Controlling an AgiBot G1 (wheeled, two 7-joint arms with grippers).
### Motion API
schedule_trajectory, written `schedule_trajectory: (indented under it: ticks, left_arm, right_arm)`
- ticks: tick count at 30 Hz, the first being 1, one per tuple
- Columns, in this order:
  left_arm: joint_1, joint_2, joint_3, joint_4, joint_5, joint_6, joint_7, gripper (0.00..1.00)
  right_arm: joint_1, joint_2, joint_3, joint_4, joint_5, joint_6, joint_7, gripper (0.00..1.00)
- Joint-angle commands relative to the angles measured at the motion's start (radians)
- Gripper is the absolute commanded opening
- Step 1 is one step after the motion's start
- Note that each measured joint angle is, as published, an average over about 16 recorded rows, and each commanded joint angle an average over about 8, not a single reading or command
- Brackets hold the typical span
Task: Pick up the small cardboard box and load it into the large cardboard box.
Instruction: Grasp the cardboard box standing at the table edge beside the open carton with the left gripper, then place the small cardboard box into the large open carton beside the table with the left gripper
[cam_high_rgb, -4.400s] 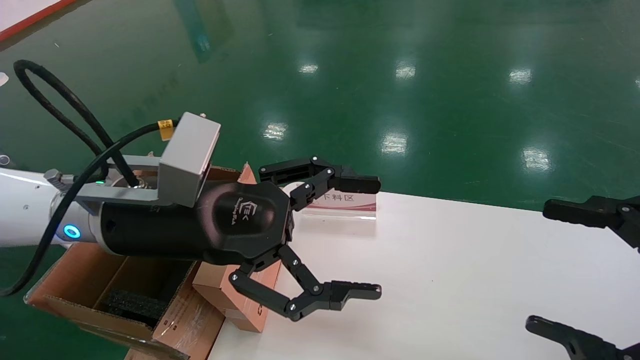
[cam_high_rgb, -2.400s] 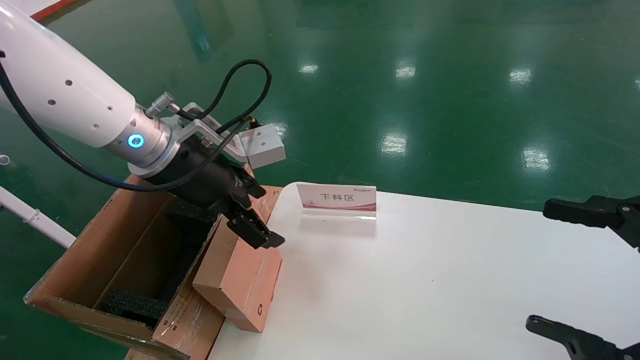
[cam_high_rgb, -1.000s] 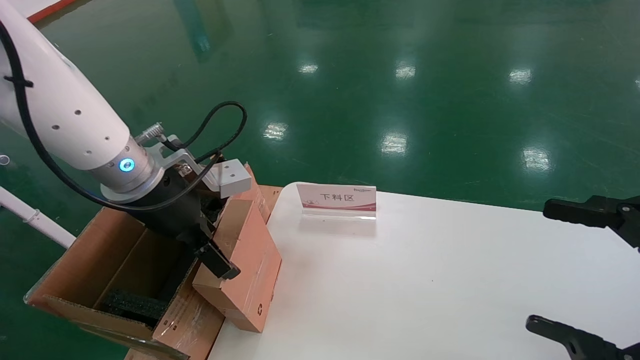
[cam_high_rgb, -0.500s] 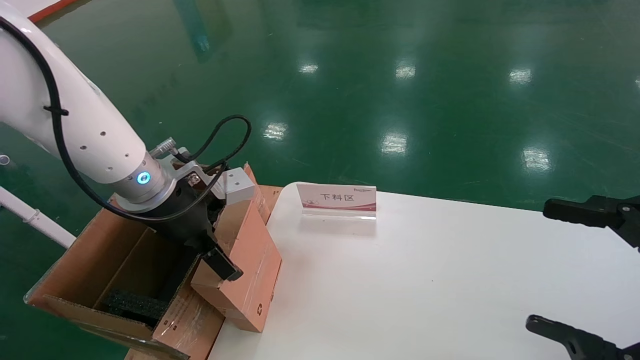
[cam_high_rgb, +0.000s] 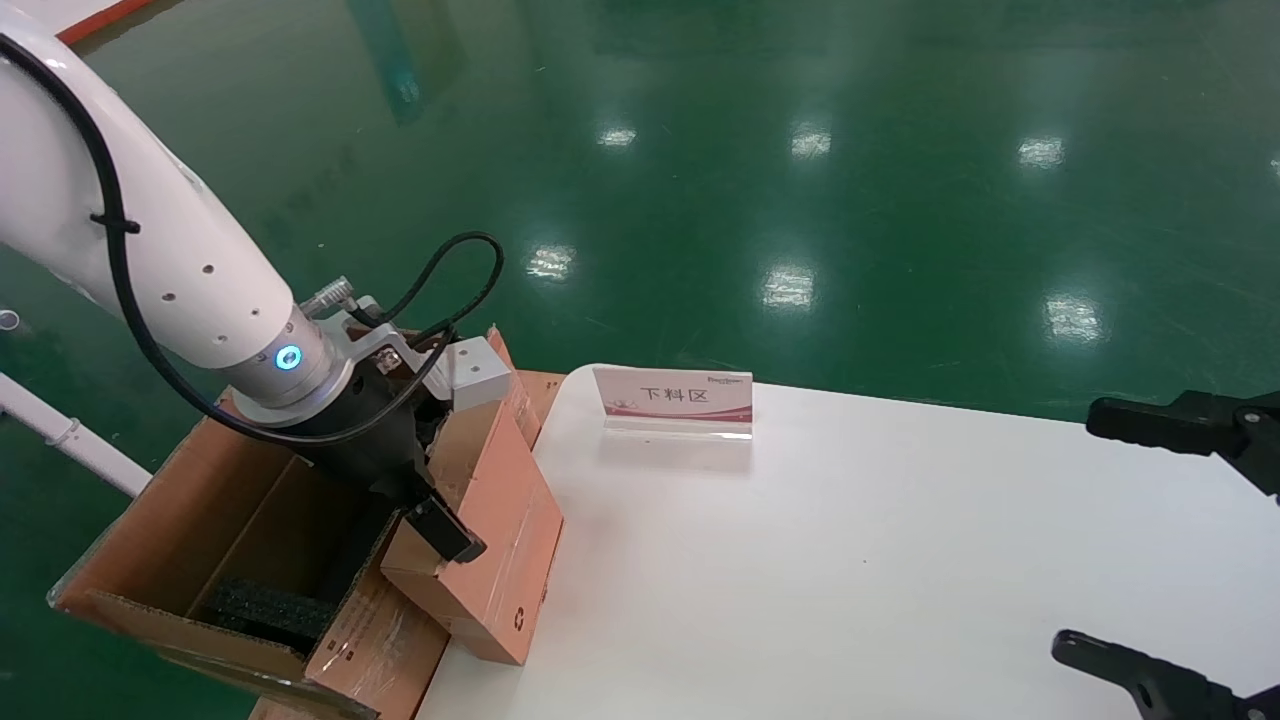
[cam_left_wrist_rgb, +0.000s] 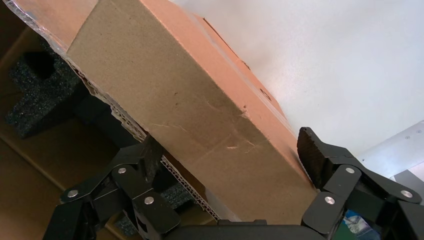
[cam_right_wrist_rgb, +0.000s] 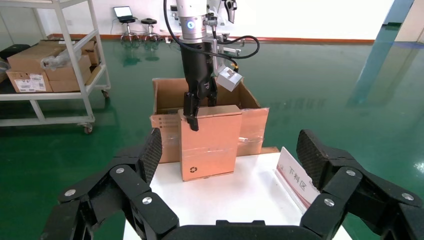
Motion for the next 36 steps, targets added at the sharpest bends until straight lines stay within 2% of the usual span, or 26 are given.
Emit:
schedule_trajectory:
  ticks: [1, 36]
  left_arm:
    - [-0.001, 0.000, -0.001, 0.000, 0.000, 0.001, 0.000, 0.00]
    - [-0.007, 0.002, -0.012, 0.016, -0.022, 0.004, 0.014, 0.00]
  right_arm:
    - [0.000, 0.000, 0.000, 0.000, 0.000, 0.000, 0.000, 0.00]
    - [0.000, 0.000, 0.000, 0.000, 0.000, 0.000, 0.000, 0.00]
